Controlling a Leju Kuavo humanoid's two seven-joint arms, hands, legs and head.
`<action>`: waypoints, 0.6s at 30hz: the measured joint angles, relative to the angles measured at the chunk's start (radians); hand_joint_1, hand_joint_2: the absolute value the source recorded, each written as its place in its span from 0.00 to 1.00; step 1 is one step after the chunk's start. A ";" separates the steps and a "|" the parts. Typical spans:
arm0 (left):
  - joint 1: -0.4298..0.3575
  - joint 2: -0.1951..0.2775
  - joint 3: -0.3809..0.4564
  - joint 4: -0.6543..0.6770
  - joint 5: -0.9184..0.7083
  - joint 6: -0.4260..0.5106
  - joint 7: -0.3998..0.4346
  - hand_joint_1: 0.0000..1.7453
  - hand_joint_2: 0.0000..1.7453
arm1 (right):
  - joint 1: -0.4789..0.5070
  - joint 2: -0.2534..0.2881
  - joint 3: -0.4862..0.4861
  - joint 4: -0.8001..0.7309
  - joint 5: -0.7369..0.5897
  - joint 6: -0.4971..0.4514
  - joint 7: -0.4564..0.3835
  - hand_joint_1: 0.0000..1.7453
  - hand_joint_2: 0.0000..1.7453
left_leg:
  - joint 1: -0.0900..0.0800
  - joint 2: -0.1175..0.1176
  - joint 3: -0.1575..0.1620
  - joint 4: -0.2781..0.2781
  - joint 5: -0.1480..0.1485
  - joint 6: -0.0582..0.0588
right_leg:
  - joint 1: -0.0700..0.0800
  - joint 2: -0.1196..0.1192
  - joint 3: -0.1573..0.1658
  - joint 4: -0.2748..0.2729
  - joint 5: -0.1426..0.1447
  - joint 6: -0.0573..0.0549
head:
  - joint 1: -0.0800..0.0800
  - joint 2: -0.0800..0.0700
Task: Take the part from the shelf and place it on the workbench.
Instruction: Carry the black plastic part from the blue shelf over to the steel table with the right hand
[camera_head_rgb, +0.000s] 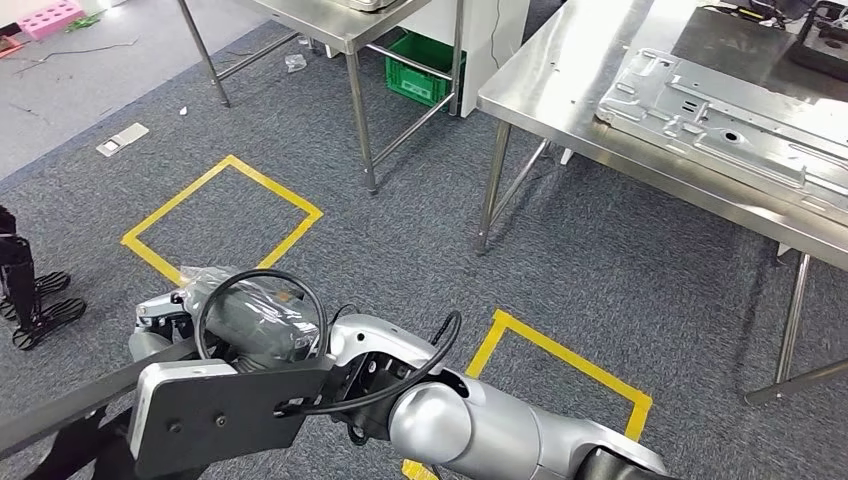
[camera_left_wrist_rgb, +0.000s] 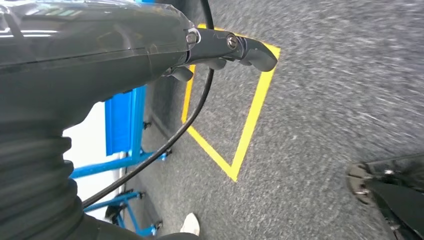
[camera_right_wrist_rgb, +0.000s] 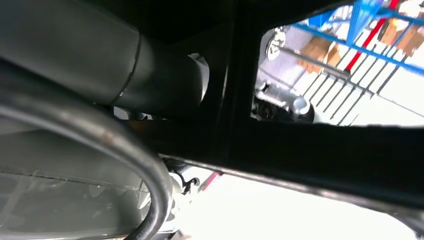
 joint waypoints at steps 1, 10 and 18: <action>0.001 0.000 0.000 0.000 0.000 0.000 0.000 0.00 1.00 | 0.001 0.001 0.001 0.000 0.004 -0.001 0.001 1.00 0.00 | 0.000 -0.009 -0.033 0.069 -0.028 0.000 | 0.001 0.009 0.000 0.000 0.000 -0.003 | 0.000 0.000; 0.001 0.001 -0.001 0.000 0.000 0.002 -0.008 0.00 1.00 | 0.002 0.001 0.001 0.001 0.008 -0.004 0.004 1.00 0.00 | 0.004 -0.079 0.035 -0.123 0.087 0.010 | 0.004 0.092 -0.002 0.007 -0.001 0.012 | 0.000 0.000; 0.002 0.000 0.000 0.000 0.000 0.002 0.000 0.00 1.00 | 0.005 -0.003 -0.001 0.001 0.008 -0.005 0.004 1.00 0.00 | 0.002 -0.006 0.042 -0.136 0.090 0.042 | -0.001 0.031 -0.145 0.291 -0.128 0.036 | 0.004 0.000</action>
